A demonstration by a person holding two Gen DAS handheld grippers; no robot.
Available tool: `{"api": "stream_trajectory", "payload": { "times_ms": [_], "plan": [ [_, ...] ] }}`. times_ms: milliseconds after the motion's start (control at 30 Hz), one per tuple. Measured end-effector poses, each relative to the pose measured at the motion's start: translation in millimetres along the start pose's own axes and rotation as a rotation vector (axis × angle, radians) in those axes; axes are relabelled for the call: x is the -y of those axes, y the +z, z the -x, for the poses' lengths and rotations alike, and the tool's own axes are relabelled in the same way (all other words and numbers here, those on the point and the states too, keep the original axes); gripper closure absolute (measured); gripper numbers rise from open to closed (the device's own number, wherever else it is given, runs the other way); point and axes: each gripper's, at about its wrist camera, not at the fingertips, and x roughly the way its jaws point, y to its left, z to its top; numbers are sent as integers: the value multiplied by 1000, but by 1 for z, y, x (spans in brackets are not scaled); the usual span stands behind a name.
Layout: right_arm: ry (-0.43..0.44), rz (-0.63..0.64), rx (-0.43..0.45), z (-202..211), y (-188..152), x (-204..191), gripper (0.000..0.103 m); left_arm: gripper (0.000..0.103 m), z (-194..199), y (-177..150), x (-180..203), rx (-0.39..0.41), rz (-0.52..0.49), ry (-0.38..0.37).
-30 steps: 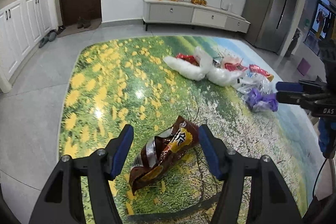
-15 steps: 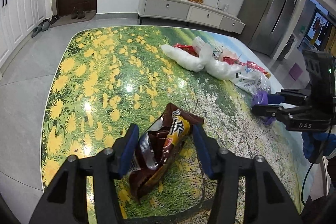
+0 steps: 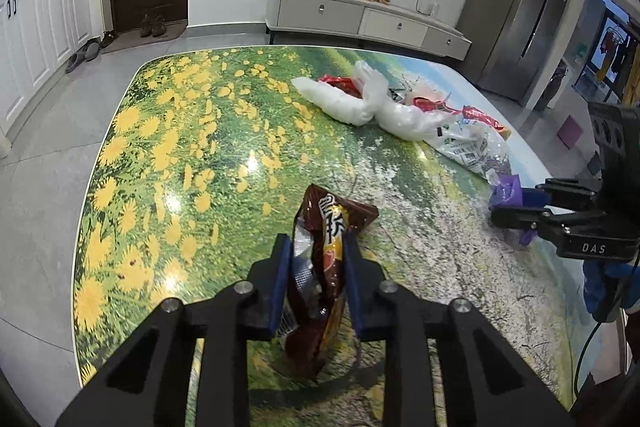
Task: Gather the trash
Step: 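Grasp the brown snack wrapper with the left tool while the right tool grasps the purple bag, then carry both held items to the bin and open both tools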
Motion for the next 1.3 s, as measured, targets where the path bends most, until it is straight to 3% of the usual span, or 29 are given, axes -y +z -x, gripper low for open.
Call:
{"api": "stream_trajectory", "payload": {
  "times_ms": [400,733,1033,1300],
  "plan": [
    [-2,-63,59,45,-34,23,69,85,14,-12,39,15,38,-49],
    [-21,-132,128,93,-61,61,69,85,19,-1,90,22,48,-130],
    [-117,-269,182,137,-96,129,69,85,-5,27,178,-19,-66,-237],
    [-258,-465,195,169,-149,214,69,85,-50,50,289,-95,-215,-358]
  ]
}}
